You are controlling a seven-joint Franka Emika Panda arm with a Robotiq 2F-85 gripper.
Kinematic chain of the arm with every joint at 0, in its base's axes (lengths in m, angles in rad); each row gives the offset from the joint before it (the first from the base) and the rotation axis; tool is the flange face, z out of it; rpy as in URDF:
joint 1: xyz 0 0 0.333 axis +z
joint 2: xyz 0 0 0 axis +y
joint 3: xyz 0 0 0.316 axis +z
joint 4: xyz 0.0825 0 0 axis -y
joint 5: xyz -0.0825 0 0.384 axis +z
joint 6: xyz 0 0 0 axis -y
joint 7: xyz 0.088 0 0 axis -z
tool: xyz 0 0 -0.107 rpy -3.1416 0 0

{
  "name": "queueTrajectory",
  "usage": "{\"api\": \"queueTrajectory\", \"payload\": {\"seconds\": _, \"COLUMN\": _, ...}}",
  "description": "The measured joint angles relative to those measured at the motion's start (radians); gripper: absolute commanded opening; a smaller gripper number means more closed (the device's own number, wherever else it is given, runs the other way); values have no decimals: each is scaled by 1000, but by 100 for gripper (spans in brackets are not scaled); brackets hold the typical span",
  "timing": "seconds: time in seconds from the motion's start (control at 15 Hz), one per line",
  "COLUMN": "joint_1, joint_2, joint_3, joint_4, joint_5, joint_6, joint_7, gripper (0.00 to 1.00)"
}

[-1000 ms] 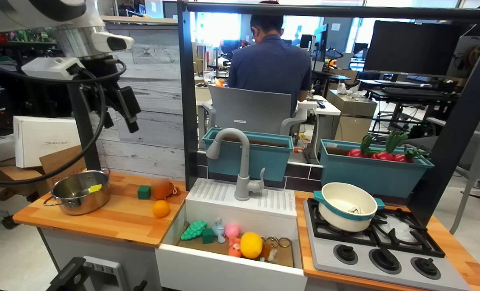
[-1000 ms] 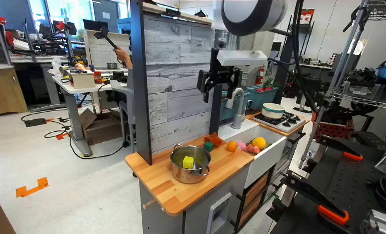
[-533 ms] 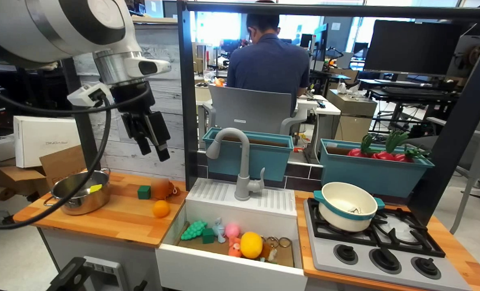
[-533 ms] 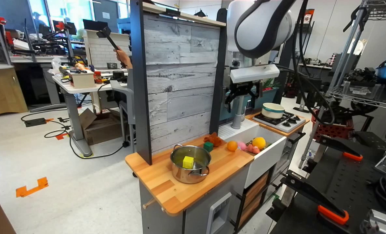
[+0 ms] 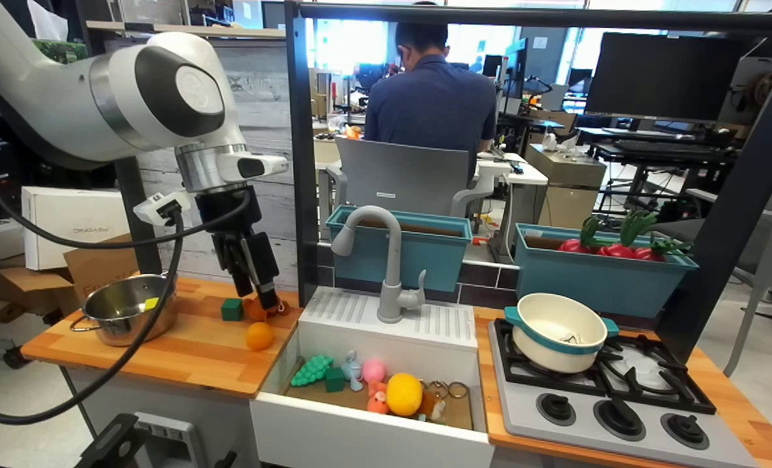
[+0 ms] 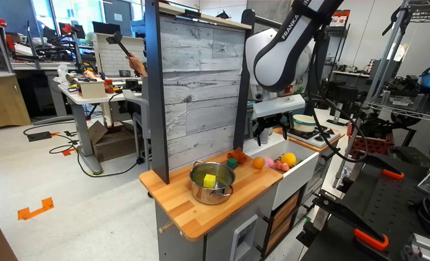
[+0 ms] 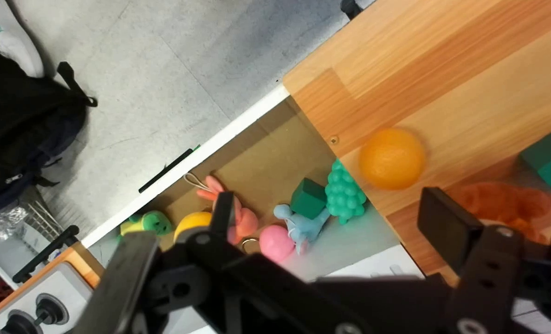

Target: Remove the yellow plush toy from the silver pot, put it in the sink and put the yellow block, plastic orange and brown toy in the silver pot

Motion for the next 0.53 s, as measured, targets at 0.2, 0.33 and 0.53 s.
{"api": "queueTrajectory", "payload": {"seconds": 0.2, "joint_1": -2, "joint_2": 42, "joint_3": 0, "joint_4": 45, "joint_5": 0, "joint_6": 0, "joint_7": 8, "gripper": 100}}
{"api": "queueTrajectory", "payload": {"seconds": 0.33, "joint_1": -4, "joint_2": 64, "joint_3": 5, "joint_4": 69, "joint_5": 0, "joint_6": 0, "joint_7": 8, "gripper": 100}}
{"api": "queueTrajectory", "payload": {"seconds": 0.53, "joint_1": -9, "joint_2": 95, "joint_3": 18, "joint_4": 104, "joint_5": 1, "joint_6": -2, "joint_7": 7, "gripper": 100}}
